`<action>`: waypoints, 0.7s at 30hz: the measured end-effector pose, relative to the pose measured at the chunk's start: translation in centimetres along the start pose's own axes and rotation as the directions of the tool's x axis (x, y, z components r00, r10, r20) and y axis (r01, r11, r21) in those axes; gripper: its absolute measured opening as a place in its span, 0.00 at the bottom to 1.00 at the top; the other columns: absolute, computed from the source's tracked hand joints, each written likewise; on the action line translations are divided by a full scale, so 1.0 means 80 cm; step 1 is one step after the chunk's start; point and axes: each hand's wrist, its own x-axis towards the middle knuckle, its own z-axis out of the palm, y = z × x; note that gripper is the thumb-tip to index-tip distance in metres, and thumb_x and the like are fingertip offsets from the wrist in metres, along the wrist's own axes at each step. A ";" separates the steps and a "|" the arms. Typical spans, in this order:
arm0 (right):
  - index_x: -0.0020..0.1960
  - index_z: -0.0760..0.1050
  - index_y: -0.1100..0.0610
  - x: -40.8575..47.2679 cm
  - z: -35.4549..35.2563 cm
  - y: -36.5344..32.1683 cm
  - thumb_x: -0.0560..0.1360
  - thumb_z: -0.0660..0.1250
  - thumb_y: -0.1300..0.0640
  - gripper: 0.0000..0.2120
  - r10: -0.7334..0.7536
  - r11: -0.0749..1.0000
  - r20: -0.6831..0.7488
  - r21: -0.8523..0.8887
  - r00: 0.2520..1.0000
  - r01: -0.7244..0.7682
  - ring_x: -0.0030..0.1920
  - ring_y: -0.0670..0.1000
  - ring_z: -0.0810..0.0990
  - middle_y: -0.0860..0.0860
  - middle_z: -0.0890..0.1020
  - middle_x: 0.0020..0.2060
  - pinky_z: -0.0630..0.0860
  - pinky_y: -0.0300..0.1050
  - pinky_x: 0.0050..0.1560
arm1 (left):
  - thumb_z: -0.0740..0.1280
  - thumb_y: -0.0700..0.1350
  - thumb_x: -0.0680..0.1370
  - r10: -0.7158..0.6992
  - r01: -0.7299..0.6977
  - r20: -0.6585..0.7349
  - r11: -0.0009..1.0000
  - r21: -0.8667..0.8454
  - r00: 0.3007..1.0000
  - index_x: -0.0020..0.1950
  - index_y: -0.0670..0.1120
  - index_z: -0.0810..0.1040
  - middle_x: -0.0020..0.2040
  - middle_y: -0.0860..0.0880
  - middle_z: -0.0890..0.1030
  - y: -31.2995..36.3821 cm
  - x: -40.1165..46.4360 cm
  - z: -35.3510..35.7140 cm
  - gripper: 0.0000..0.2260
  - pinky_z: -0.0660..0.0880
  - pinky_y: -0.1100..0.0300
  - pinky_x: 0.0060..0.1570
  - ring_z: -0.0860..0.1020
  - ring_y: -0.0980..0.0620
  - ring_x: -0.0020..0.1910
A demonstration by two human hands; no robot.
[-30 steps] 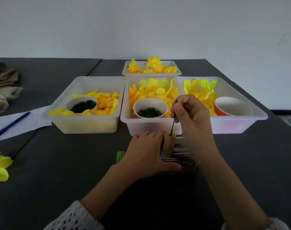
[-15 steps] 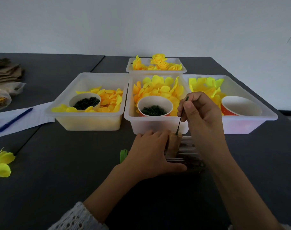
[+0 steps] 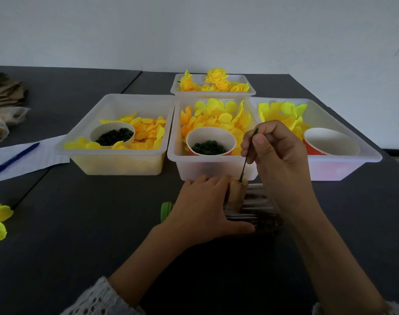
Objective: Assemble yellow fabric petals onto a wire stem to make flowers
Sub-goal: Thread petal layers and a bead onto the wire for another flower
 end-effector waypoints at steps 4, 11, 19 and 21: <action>0.46 0.71 0.64 -0.001 -0.004 0.005 0.78 0.58 0.67 0.04 0.029 1.000 0.010 0.006 1.000 -0.029 0.37 0.53 0.74 0.55 0.79 0.37 0.72 0.41 0.39 | 0.62 0.79 0.62 -0.006 0.006 0.002 1.000 -0.007 1.000 0.64 0.62 0.68 0.60 0.62 0.77 0.001 0.000 0.000 0.35 0.69 0.57 0.56 0.73 0.59 0.56; 0.45 0.71 0.63 0.001 0.002 0.007 0.77 0.58 0.63 0.05 0.143 0.954 -0.001 0.266 0.990 -0.137 0.37 0.51 0.71 0.51 0.79 0.37 0.69 0.41 0.40 | 0.61 0.79 0.62 -0.005 0.005 -0.001 1.000 -0.001 1.000 0.62 0.61 0.69 0.59 0.62 0.77 0.000 0.001 0.000 0.35 0.69 0.57 0.54 0.72 0.59 0.55; 0.46 0.71 0.63 0.000 -0.002 0.012 0.78 0.57 0.63 0.06 0.151 0.944 0.005 0.294 0.988 -0.146 0.39 0.51 0.72 0.53 0.78 0.38 0.70 0.40 0.42 | 0.59 0.80 0.62 -0.009 0.009 -0.001 1.000 0.019 1.000 0.62 0.61 0.69 0.58 0.62 0.77 0.001 0.001 0.001 0.36 0.70 0.55 0.55 0.73 0.59 0.55; 0.45 0.71 0.63 0.000 -0.003 0.012 0.78 0.57 0.63 0.06 0.151 0.949 0.017 0.276 0.988 -0.150 0.40 0.52 0.72 0.53 0.78 0.38 0.70 0.41 0.42 | 0.59 0.80 0.62 -0.010 0.010 0.000 1.000 0.023 1.000 0.62 0.61 0.69 0.58 0.62 0.77 0.001 0.001 0.001 0.36 0.71 0.54 0.56 0.73 0.58 0.55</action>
